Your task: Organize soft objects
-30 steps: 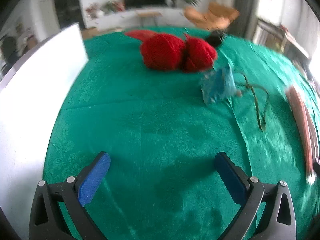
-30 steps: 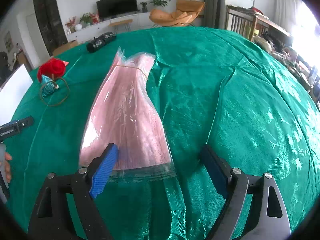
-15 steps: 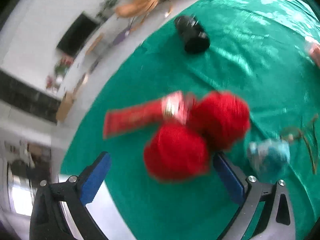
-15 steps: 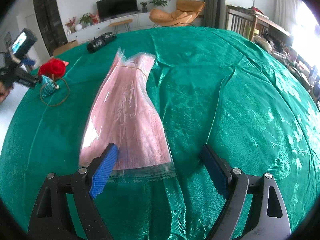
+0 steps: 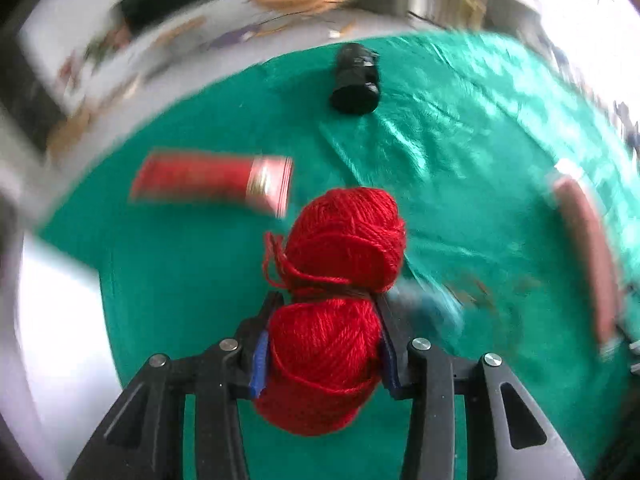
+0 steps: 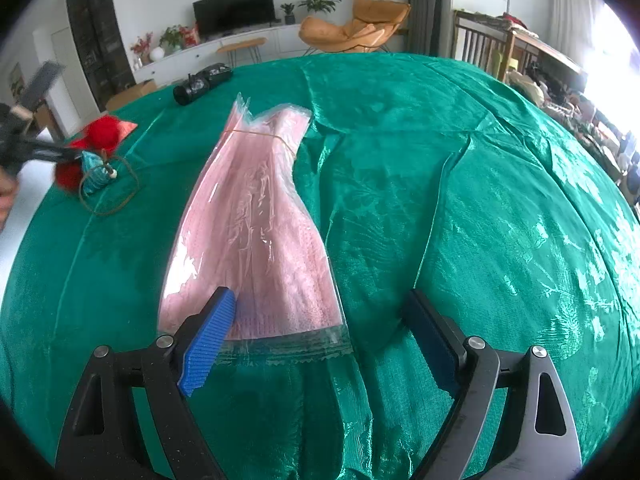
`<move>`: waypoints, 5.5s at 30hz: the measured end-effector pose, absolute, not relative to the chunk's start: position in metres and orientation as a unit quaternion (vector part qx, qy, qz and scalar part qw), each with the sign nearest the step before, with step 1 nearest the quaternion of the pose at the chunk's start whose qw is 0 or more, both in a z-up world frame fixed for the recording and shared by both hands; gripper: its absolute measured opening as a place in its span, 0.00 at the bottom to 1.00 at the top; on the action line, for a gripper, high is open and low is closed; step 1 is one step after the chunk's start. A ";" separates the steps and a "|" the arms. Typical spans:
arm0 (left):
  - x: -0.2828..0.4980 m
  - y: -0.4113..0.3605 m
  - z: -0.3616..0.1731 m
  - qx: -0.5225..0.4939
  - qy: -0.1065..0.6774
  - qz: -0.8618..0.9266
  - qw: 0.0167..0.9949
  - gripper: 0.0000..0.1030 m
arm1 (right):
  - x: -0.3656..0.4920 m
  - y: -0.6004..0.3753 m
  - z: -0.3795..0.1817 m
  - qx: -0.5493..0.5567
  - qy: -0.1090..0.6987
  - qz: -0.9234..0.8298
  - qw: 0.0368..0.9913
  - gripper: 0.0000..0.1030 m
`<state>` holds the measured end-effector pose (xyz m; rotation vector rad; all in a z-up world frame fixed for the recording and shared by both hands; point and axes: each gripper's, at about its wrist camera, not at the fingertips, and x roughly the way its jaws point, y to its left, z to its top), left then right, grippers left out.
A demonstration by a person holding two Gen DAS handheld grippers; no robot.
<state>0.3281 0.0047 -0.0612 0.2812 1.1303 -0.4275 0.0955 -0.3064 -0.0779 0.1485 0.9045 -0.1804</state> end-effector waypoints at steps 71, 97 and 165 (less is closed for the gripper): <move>0.176 0.029 -0.113 0.066 0.449 -0.142 0.880 1.00 | 0.080 -0.310 -0.071 0.136 0.406 -0.052 0.902 0.85; 0.177 0.030 -0.113 0.065 0.449 -0.142 0.880 1.00 | 0.188 -0.288 -0.069 0.110 0.513 -0.021 0.851 0.86; 0.161 0.017 -0.092 0.057 0.452 -0.080 0.887 1.00 | 0.086 -0.264 -0.076 0.039 0.444 -0.096 0.890 0.83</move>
